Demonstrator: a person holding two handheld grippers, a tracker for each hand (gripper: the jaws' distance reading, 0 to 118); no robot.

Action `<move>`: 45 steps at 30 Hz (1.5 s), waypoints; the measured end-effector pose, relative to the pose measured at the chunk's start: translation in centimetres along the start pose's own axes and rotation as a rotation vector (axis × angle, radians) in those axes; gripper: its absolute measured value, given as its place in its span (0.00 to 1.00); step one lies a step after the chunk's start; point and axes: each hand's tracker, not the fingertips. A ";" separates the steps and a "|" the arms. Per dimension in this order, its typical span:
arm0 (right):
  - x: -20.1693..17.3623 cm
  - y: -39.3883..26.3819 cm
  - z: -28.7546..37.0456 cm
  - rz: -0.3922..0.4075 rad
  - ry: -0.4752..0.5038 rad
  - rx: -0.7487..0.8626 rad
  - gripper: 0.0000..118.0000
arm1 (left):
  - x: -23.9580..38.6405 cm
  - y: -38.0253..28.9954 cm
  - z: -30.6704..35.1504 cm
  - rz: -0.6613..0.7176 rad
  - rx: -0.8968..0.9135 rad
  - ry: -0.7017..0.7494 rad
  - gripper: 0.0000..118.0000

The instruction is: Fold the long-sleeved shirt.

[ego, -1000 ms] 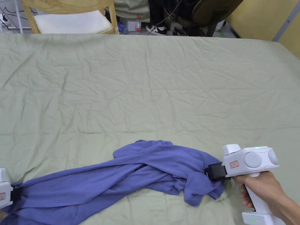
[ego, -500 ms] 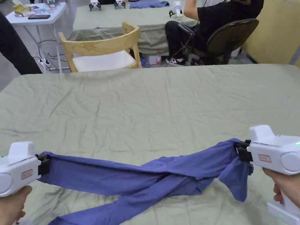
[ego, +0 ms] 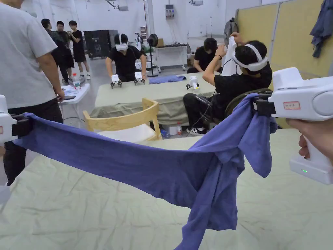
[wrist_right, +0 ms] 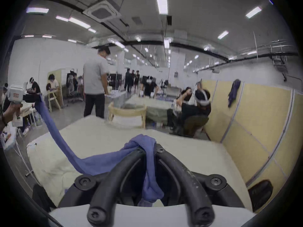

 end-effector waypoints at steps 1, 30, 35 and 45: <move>0.2 1.9 0.6 -0.001 -0.006 0.024 0.07 | -0.2 1.7 0.4 -0.003 0.031 0.002 0.05; 6.6 24.4 3.1 0.020 -0.188 0.222 0.07 | -2.0 19.2 -1.6 0.091 0.227 0.049 0.05; 7.5 24.6 -0.5 -0.012 -0.201 0.224 0.07 | -1.4 20.2 -4.9 0.102 0.227 0.036 0.05; 9.0 24.5 -9.7 -0.030 -0.237 0.197 0.07 | -0.2 22.3 -13.5 0.100 0.210 0.029 0.05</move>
